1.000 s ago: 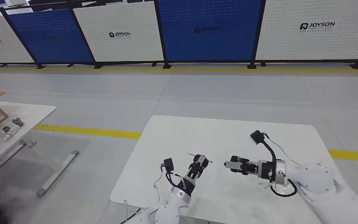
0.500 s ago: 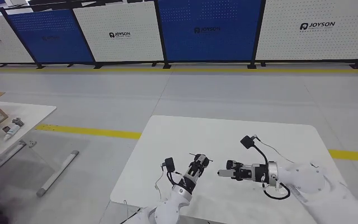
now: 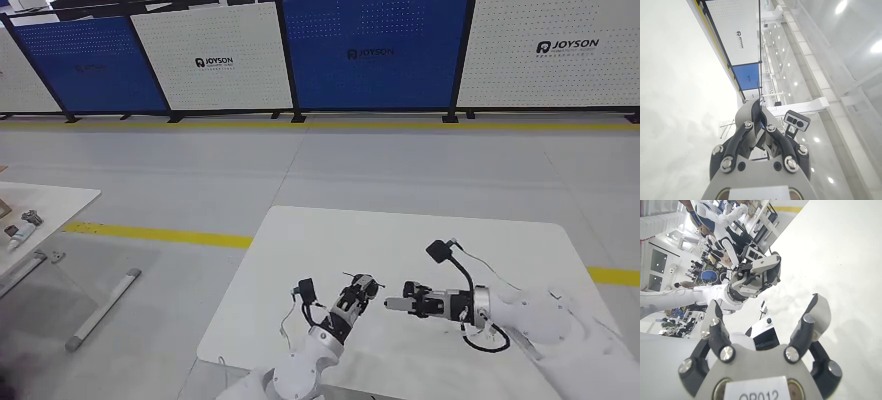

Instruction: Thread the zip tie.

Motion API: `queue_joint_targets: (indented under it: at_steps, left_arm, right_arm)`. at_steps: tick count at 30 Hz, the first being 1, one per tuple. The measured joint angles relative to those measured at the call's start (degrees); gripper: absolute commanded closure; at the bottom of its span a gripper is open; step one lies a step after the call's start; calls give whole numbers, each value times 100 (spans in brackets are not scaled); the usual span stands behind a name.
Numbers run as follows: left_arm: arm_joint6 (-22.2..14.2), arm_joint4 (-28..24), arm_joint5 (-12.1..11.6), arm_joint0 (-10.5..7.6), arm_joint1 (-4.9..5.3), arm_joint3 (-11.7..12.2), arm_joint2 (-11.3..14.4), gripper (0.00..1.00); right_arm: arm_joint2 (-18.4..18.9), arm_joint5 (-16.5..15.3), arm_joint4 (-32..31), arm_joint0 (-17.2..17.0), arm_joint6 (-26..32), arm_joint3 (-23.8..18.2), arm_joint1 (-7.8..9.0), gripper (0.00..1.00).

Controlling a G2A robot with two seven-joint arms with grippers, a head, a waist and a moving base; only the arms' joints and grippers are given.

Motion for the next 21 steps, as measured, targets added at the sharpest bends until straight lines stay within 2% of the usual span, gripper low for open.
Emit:
queue_joint_targets:
  at_steps: [2, 3, 5, 7, 9, 14, 18, 21]
  left_arm:
    - [-90, -102, -26, 31, -8, -10, -66, 100]
    - [-128, -118, -23, 45, -9, -14, -92, 100]
    - [-168, -101, -10, 85, -15, -29, -137, 100]
    - [-192, -55, -10, 130, -24, -50, -157, 100]
    - [-227, -22, -14, 158, -34, -63, -167, 100]
    - [-376, 41, -19, 216, -63, -93, -183, 100]
    - [-401, 131, -29, 275, -84, -150, -202, 100]
    - [-434, 202, -35, 320, -99, -191, -212, 100]
  right_arm:
    - [85, -87, 218, -43, 102, 110, 4, 0]
    - [104, -103, 280, -49, 150, 148, 0, 11]
    - [122, -112, 377, -48, 234, 214, -16, 53]
    - [124, -114, 493, -30, 315, 270, -41, 69]
    - [121, -119, 615, -2, 406, 337, -66, 73]
    - [61, -48, 808, 131, 641, 541, -149, 76]
    - [19, 17, 847, 205, 696, 675, -210, 73]
    - [-1, 42, 830, 244, 720, 758, -249, 75]
